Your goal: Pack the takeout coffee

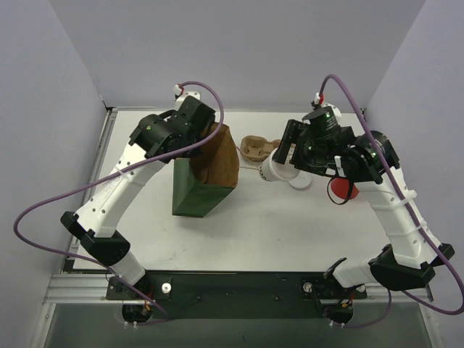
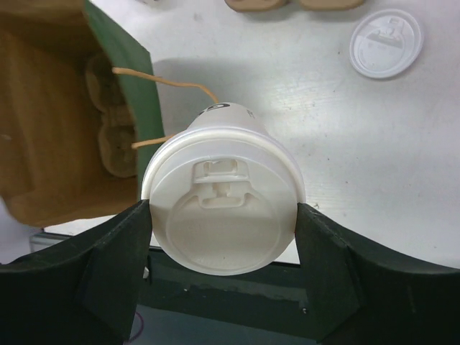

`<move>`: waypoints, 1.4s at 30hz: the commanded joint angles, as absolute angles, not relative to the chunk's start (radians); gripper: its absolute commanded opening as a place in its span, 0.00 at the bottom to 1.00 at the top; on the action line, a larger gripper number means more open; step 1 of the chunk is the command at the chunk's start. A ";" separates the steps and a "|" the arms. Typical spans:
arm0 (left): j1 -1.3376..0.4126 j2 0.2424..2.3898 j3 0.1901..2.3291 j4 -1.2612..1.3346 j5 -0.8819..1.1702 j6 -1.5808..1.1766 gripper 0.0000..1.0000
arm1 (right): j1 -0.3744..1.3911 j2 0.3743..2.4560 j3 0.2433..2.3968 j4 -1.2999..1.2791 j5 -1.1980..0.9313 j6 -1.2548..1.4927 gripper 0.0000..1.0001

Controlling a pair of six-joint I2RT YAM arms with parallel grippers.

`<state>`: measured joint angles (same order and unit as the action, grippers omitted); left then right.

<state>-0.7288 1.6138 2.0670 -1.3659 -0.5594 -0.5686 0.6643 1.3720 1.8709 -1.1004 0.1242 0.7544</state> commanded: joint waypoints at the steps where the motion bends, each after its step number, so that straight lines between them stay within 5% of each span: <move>1: -0.768 1.660 2.131 -1.463 -0.623 -0.546 0.00 | 0.635 1.373 1.977 -1.157 0.110 0.741 0.48; 20: -0.893 1.878 2.396 -1.577 -0.617 -0.676 0.00 | 0.617 1.430 1.985 -0.930 -0.098 0.836 0.48; 42: -0.971 1.916 2.477 -1.520 -0.496 -0.801 0.00 | 0.637 1.437 1.597 -0.747 -0.069 0.900 0.45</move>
